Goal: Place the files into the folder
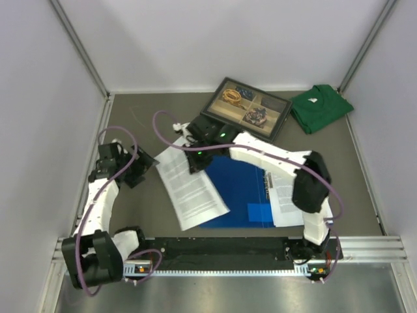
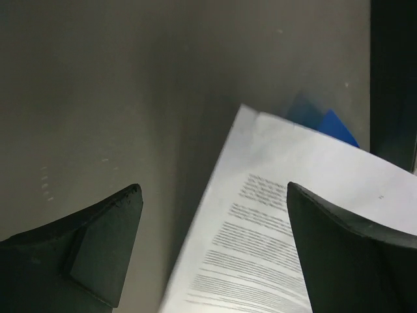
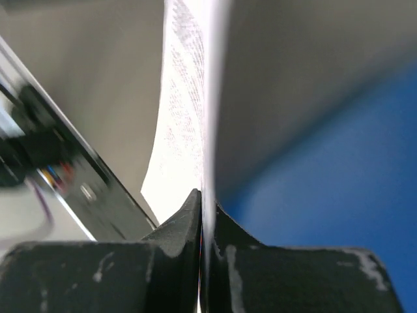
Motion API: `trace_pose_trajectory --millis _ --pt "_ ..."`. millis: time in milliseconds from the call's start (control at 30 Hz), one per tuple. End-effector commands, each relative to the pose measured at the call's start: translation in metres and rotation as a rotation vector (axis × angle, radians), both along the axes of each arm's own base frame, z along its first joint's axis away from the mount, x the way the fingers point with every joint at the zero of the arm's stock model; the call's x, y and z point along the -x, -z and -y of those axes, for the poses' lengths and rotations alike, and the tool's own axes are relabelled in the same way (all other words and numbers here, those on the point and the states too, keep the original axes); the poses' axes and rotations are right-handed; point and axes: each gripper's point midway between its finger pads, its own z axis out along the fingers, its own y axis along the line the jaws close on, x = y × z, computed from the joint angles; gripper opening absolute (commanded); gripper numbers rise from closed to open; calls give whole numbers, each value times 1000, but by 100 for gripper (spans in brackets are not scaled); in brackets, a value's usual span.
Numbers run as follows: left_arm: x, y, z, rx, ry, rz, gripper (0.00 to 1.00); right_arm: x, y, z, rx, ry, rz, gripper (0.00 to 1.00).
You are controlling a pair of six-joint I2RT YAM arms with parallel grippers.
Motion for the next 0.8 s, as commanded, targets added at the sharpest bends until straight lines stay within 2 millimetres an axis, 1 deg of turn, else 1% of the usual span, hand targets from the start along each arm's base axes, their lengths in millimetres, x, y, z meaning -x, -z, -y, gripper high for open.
trace_pose_trajectory --millis 0,33,67,100,133,167,200,233,267,300,333,367,400,433,467,500,567,600,667,700,767 --pt "-29 -44 44 -52 137 164 96 0 -9 137 258 -62 -33 0" --pt "-32 -45 51 -56 158 159 95 -11 -8 162 269 -21 -48 0" --pt "-33 -52 74 -52 229 181 95 -16 -19 185 307 27 14 0" --pt "-35 -55 84 -43 253 186 95 -15 -8 209 376 54 14 0" --pt "-37 -50 94 -30 282 172 95 -18 -9 227 410 53 52 0" --pt "-38 -54 110 -20 326 185 94 -26 -8 251 447 110 68 0" --pt "-39 -47 118 -18 352 163 94 -21 -8 268 447 146 73 0" --pt "-40 -46 126 -18 376 159 93 -20 -7 279 455 167 66 0" --pt "-39 -48 140 -19 420 165 93 -23 -4 295 461 211 51 0" --pt "-40 -39 146 -22 441 139 94 -20 -1 311 487 246 51 0" --pt "-39 -38 153 -21 467 136 94 -19 1 320 502 257 53 0" --pt "-37 -39 166 -11 518 139 94 -15 7 331 519 265 37 0" --pt "-35 -28 172 -10 546 102 95 -16 8 344 535 298 35 0" --pt "-33 -23 177 -4 570 77 95 -16 5 351 537 298 55 0" --pt "-33 -25 183 -1 604 77 95 -12 10 361 555 306 44 0" --pt "-31 -15 185 -4 623 38 96 -14 9 375 561 346 38 0" --pt "-30 -12 190 -8 658 29 97 -15 6 389 568 363 54 0" --pt "-29 -8 191 -9 667 19 98 -19 5 400 559 398 50 0" --pt "-26 -7 193 1 690 16 98 -24 3 403 528 388 66 0" --pt "-25 -3 193 3 700 3 98 -27 4 409 530 388 70 0" --pt "-21 0 193 3 717 -12 98 -28 11 414 536 387 52 0"
